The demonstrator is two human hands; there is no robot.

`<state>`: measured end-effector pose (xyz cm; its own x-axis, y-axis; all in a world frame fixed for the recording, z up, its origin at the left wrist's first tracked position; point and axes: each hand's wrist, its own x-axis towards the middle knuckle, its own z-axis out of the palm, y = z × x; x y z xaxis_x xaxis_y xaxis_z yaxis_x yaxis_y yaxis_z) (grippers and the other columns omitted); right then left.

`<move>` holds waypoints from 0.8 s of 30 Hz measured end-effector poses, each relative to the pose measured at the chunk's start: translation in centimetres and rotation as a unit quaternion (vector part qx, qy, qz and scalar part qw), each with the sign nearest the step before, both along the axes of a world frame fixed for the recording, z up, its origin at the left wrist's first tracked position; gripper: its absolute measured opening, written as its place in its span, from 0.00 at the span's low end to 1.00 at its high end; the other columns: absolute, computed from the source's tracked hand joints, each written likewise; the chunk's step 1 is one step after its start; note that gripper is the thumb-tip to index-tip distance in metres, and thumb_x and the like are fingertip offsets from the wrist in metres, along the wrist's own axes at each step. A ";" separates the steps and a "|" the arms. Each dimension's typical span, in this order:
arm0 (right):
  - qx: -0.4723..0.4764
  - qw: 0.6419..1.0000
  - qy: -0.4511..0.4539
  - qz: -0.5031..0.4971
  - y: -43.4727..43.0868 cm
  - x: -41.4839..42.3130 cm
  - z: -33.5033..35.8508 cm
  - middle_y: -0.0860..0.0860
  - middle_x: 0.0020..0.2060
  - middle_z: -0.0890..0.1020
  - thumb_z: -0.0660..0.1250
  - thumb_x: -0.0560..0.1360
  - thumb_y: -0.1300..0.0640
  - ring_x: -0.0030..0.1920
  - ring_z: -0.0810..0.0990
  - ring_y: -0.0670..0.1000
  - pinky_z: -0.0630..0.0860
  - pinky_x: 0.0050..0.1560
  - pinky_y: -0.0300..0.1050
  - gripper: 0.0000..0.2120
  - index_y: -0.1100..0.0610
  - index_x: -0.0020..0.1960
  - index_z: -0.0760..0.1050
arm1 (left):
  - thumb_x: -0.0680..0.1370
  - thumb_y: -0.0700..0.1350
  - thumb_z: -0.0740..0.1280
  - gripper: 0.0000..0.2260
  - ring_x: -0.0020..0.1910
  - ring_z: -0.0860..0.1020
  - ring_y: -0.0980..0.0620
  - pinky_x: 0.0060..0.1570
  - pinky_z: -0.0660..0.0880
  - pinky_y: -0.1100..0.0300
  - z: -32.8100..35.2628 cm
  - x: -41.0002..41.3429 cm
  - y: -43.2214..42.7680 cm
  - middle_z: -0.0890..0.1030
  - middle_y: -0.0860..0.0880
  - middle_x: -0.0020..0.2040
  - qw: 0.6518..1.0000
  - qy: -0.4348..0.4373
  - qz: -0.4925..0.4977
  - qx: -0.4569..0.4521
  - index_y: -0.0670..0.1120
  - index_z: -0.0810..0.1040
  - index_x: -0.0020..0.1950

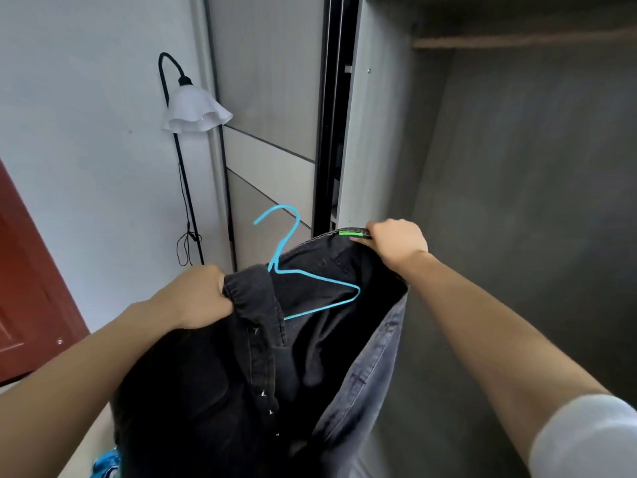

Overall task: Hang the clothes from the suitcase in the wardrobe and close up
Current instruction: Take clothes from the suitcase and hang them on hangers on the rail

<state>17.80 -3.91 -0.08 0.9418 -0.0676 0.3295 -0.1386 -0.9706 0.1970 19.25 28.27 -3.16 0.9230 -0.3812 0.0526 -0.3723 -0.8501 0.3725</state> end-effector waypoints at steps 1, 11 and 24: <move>0.000 1.000 -0.007 -0.004 -0.4 -0.2 -0.1 0.58 0.50 0.83 0.52 0.80 0.35 0.51 0.81 0.62 0.73 0.45 0.50 0.27 0.57 0.54 0.75 | 0.67 0.36 0.66 0.13 0.27 0.69 0.49 0.29 0.63 0.59 0.1 0.0 0.2 0.70 0.44 0.27 1.000 0.006 -0.003 -0.004 0.44 0.65 0.25; 0.066 0.997 -0.019 0.016 2.2 -1.8 1.6 0.58 0.48 0.82 0.56 0.79 0.35 0.50 0.80 0.63 0.68 0.42 0.49 0.24 0.55 0.46 0.73 | 0.73 0.42 0.65 0.03 0.44 0.77 0.43 0.40 0.71 0.58 -2.0 0.4 -1.4 0.77 0.45 0.44 0.987 -0.052 0.131 0.073 0.44 0.76 0.46; 0.503 0.799 0.265 0.193 5.1 -5.2 1.1 0.49 0.51 0.83 0.70 0.75 0.61 0.49 0.80 0.45 0.77 0.46 0.41 0.11 0.50 0.56 0.80 | 0.71 0.37 0.67 0.16 0.25 0.66 0.50 0.29 0.63 0.57 0.4 2.2 -0.7 0.68 0.48 0.22 0.956 -0.128 0.142 -0.222 0.43 0.65 0.26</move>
